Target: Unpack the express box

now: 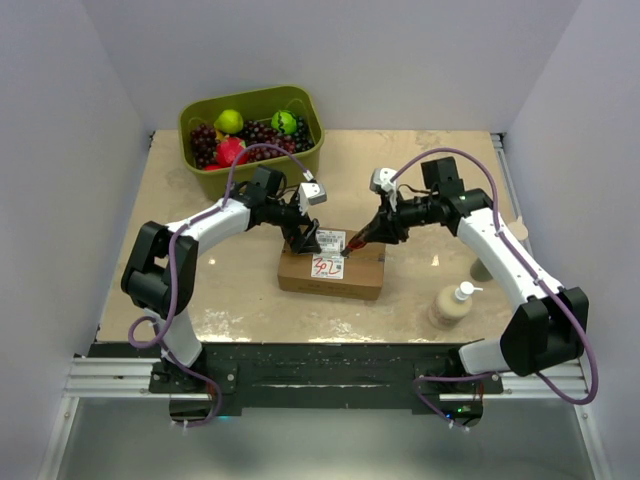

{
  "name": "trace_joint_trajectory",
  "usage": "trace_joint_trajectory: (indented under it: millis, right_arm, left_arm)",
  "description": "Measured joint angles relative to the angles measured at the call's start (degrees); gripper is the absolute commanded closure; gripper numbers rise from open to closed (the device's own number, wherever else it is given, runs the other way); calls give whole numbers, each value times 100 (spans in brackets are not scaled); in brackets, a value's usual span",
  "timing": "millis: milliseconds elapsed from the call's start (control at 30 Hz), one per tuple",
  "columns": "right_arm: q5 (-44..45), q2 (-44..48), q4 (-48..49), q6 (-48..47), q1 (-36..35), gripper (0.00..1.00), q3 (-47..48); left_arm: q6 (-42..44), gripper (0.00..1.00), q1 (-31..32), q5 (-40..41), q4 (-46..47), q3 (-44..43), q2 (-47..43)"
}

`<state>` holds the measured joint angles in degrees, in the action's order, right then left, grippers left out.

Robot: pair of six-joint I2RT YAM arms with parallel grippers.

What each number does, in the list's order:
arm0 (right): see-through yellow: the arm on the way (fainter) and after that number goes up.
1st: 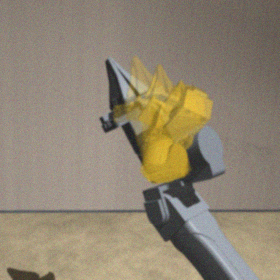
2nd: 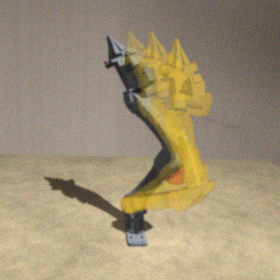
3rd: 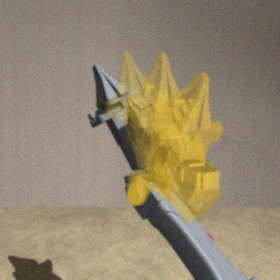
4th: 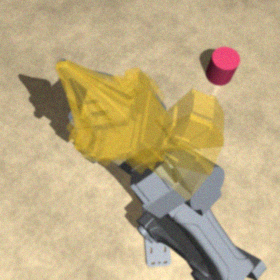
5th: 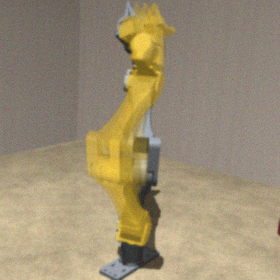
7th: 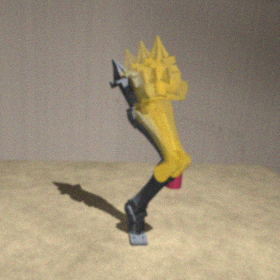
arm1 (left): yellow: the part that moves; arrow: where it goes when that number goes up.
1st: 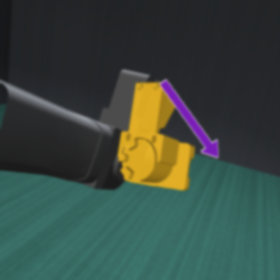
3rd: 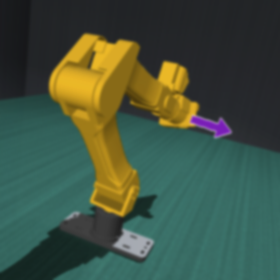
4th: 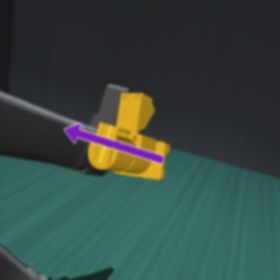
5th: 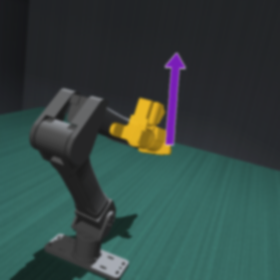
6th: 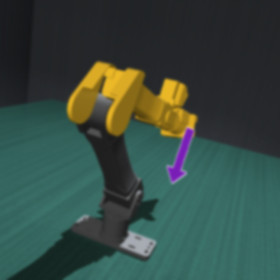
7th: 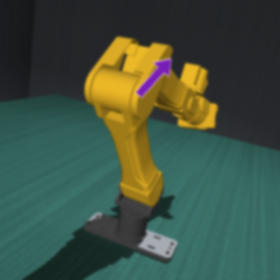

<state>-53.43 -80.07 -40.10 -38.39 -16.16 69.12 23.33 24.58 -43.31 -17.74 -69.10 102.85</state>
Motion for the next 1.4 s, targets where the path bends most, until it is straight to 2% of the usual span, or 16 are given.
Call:
trace_joint_trajectory:
  millis: [767,1400]
  right_arm:
    - [446,13,-79,-254,-149,100,-4]
    - [660,20,-625,-588,-74,100,254]
  left_arm:
    - [-13,2,20,57,4,0,0]
    - [-15,2,20,55,7,0,4]
